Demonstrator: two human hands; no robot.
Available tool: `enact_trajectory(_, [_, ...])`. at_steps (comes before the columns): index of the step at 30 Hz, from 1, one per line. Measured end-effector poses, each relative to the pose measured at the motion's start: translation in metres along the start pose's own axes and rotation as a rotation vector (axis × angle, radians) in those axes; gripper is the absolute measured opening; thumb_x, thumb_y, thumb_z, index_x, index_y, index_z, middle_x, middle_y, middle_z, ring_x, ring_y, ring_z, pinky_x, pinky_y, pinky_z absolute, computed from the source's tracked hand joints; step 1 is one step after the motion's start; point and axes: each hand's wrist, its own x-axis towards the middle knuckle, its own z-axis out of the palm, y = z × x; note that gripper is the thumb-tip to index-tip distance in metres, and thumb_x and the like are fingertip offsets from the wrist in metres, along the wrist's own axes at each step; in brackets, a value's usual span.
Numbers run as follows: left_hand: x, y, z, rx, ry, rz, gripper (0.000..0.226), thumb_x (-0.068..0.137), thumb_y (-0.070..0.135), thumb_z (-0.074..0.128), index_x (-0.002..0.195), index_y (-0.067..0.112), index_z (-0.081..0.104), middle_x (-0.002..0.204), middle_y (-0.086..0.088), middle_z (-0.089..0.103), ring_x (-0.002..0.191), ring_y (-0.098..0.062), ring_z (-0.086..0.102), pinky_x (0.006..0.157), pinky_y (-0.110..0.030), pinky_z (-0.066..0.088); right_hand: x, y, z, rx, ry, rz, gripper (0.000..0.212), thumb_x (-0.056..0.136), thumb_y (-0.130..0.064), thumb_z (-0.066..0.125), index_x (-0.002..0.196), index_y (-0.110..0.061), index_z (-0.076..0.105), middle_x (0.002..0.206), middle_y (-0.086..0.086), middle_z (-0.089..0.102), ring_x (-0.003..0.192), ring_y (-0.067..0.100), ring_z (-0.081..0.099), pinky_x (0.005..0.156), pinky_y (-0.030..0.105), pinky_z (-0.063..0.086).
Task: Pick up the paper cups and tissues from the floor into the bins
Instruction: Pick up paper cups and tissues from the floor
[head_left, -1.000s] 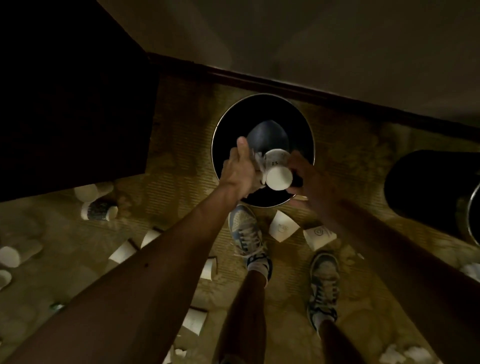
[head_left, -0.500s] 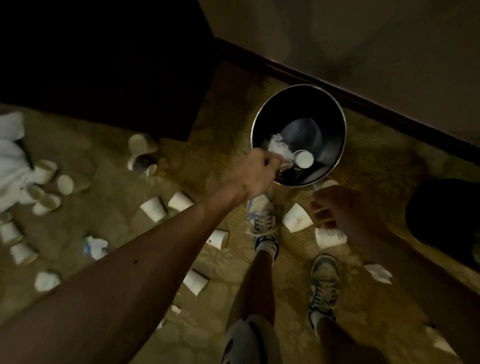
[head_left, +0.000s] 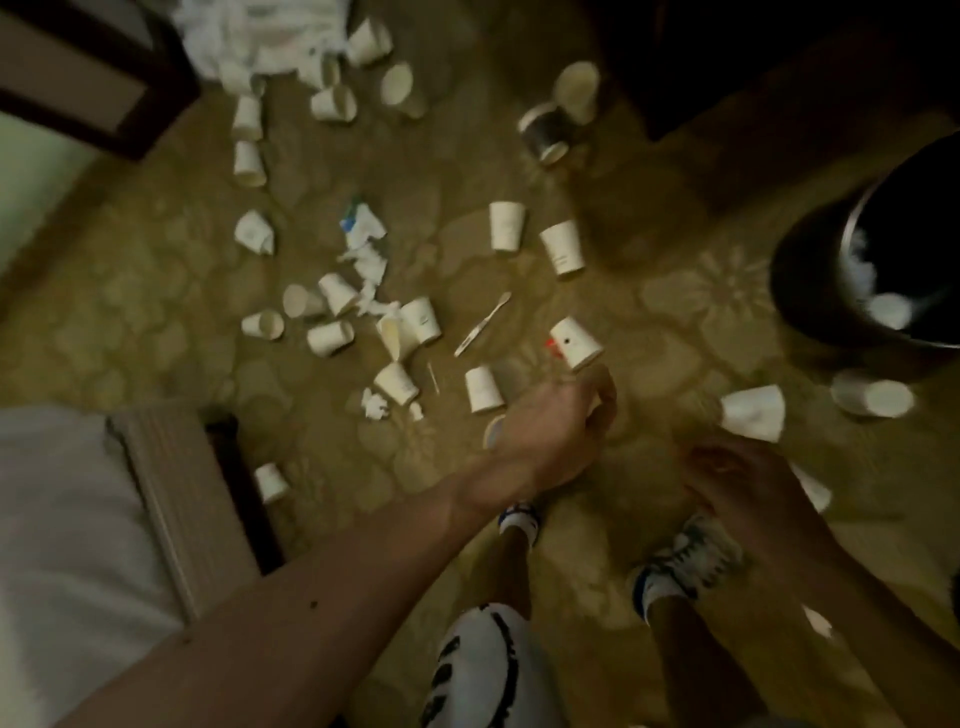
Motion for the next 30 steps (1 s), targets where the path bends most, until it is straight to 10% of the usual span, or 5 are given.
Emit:
enact_trajectory(14, [0.031,-0.362,0.066,-0.510,0.150,-0.469,0.020,0.097,0.031,0.055,0.116,0.028,0.052,0.092,0.010,0.056,0.074,0.000,0.051,0.056,-0.018,0.039,0.143,-0.002,0.256,-0.434,-0.231,0.095,0.013,0.094,-0.015,0.063,0.106,-0.018,0.066,0.096,0.004,0.069,0.081,0.015,0.069,0.060,0.022,0.051])
enact_trajectory(25, [0.149,-0.437,0.172,-0.828,0.233,-0.358,0.043,0.097,0.026,0.059,0.137,0.016,0.047,0.129,-0.005,0.056,0.082,-0.001,0.054,0.053,-0.011,0.042,0.311,0.078,0.309,-0.760,-0.214,-0.007,0.062,0.087,-0.058,0.059,0.136,-0.021,0.048,0.120,-0.004,0.060,0.101,0.014,0.061,0.076,0.031,0.051])
enact_trajectory(30, [0.173,-0.453,0.188,-0.957,0.236,-0.295,0.053,0.090,0.036,0.068,0.138,0.025,0.047,0.115,0.003,0.063,0.097,-0.007,0.062,0.064,-0.018,0.049,0.352,0.109,0.324,-0.667,-0.209,-0.001,0.065,0.090,-0.069,0.042,0.137,-0.024,0.047,0.114,-0.009,0.062,0.099,0.010,0.062,0.088,0.038,0.051])
